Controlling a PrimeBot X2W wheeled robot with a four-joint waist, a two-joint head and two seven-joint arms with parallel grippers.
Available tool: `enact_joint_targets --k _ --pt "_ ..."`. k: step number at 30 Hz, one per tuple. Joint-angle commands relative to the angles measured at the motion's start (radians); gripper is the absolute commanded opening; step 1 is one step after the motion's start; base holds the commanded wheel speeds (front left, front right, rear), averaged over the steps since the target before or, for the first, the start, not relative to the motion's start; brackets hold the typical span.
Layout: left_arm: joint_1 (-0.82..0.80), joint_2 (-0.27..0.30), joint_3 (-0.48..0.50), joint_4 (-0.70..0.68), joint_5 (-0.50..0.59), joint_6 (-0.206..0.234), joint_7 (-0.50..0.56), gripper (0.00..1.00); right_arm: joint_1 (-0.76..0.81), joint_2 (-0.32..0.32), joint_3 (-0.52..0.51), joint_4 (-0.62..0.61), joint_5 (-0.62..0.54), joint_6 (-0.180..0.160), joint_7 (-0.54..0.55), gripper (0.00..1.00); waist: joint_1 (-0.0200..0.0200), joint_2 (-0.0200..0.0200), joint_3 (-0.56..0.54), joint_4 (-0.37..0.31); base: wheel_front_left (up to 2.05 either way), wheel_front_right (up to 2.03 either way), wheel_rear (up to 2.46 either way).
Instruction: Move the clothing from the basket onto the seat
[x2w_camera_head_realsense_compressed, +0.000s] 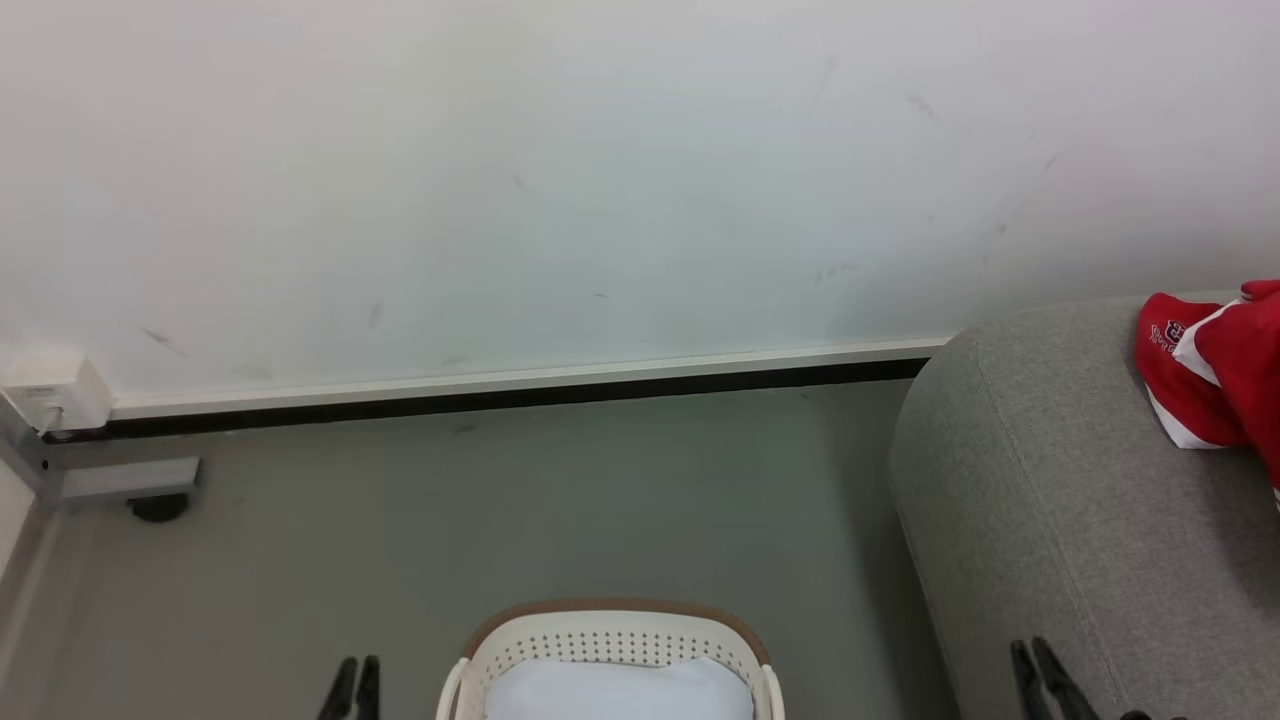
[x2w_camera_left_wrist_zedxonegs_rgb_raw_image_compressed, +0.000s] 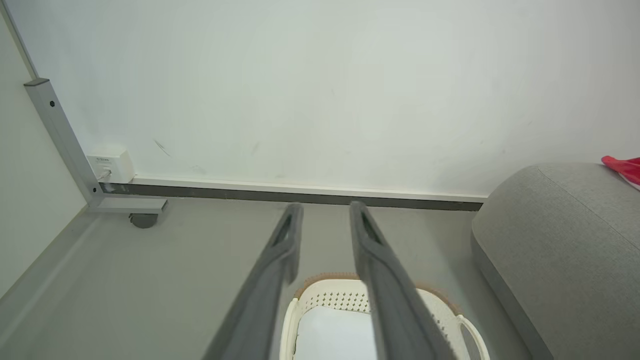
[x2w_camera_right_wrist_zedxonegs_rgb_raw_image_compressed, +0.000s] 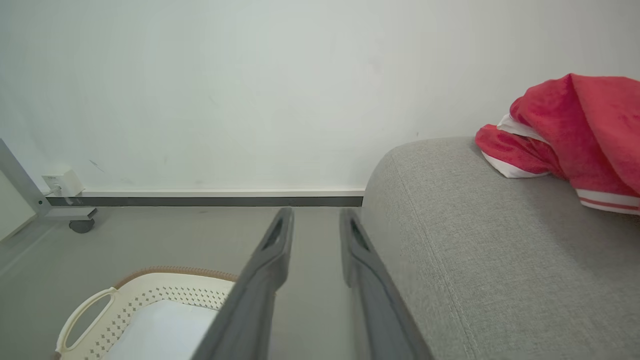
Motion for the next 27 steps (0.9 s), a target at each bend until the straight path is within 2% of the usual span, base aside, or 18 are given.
enact_joint_targets --k 1,27 --pt "-0.001 -0.001 0.001 0.006 -0.004 0.000 0.003 0.00 0.001 0.000 0.000 0.004 0.005 0.000 0.001 0.00 0.0000 0.0000 0.000 0.000 0.00 0.00 0.00" --pt "-0.069 0.000 0.036 0.027 -0.442 -0.026 0.115 0.00 -0.040 -0.008 -0.042 -0.019 0.443 -0.001 0.106 0.00 0.0000 0.0000 0.005 0.006 0.00 0.00 0.00"
